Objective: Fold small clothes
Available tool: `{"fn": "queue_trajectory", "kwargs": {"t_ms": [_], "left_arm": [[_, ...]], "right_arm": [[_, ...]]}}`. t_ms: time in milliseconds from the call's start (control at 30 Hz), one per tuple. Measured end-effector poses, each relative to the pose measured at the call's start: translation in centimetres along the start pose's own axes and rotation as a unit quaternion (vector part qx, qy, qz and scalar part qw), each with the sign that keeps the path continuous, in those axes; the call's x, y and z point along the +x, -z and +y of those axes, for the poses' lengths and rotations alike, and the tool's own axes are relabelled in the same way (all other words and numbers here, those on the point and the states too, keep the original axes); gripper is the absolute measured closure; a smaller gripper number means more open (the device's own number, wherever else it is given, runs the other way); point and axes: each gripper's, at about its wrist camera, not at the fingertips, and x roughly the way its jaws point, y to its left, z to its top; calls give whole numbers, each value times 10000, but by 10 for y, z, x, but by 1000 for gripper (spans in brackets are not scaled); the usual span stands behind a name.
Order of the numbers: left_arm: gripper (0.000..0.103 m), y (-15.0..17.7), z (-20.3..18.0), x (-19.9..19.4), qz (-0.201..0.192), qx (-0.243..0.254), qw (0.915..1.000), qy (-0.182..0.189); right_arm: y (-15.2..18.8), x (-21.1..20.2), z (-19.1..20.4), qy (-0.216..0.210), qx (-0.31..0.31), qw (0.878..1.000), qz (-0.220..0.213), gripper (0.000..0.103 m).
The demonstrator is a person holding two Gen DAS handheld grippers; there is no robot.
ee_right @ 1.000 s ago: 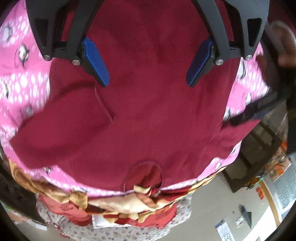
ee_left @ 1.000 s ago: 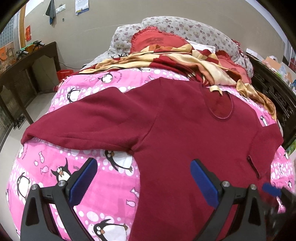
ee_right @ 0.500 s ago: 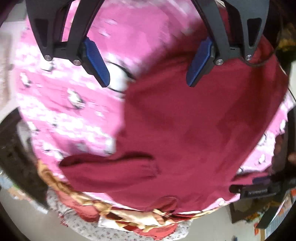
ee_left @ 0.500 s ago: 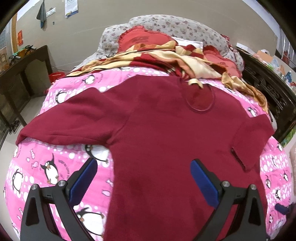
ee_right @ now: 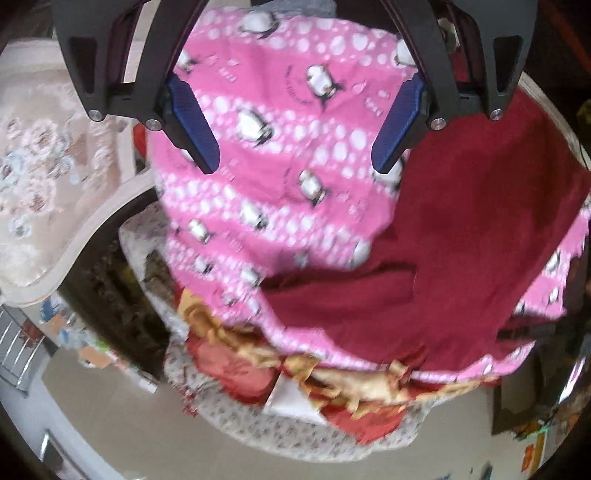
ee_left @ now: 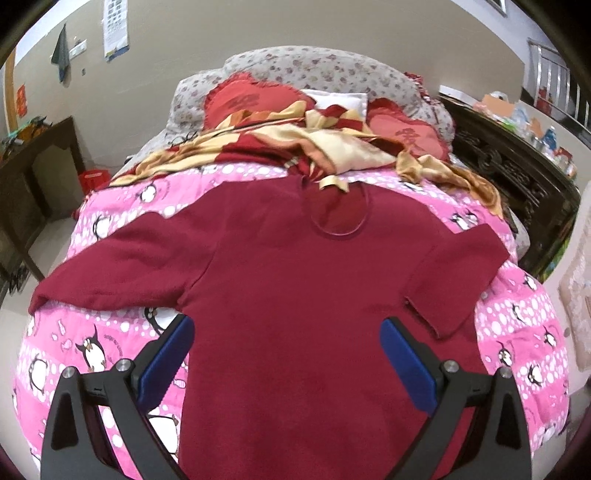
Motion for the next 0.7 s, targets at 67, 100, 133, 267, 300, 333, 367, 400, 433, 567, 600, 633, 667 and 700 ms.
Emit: {"fn": "queue_trajectory", "kwargs": {"t_ms": [67, 100, 133, 267, 300, 333, 367, 400, 433, 567, 600, 633, 667, 700], "left_arm": [[1, 1, 1, -5, -57, 56, 10000, -32], [1, 1, 3, -6, -60, 58, 10000, -46], [1, 2, 6, -6, -49, 45, 10000, -56], [1, 6, 24, 5, 65, -88, 9998, -170], [1, 7, 29, 8, 102, -137, 9997, -192], [1, 8, 35, 11, 136, -193, 9995, -210], [1, 9, 42, 15, 169, -280, 9992, -237], [1, 9, 47, 18, 192, -329, 9989, -260], [1, 10, 52, 21, 222, -377, 9986, -289], [1, 8, 73, 35, 315, -539, 9973, -400], [1, 8, 77, 39, 328, -557, 9970, -427], [1, 7, 80, 41, 341, -566, 9968, -447], [1, 6, 83, 45, 354, -575, 9966, -474], [1, 5, 86, 48, 361, -583, 9964, -496]], "right_arm": [[-14, -12, -5, -88, 84, 9996, -250, 6], [-20, -15, -4, -207, 148, 9991, -352, 6], [-27, -16, -3, -380, 223, 9981, -438, 6], [-57, 4, 20, -1240, 680, 9881, -604, 6], [-63, 14, 28, -1427, 777, 9849, -603, 6], [-71, 25, 37, -1578, 857, 9821, -568, 6], [-79, 38, 50, -1682, 922, 9801, -512, 6], [-87, 51, 63, -1776, 968, 9781, -487, 6], [-93, 60, 73, -1847, 982, 9766, -499, 6], [-114, 100, 121, -1940, 858, 9761, -468, 9], [-118, 108, 130, -1989, 818, 9756, -447, 9], [-124, 119, 143, -2031, 765, 9754, -400, 9], [-125, 126, 150, -2047, 740, 9753, -372, 9], [-127, 132, 158, -2050, 710, 9755, -354, 9]]}}
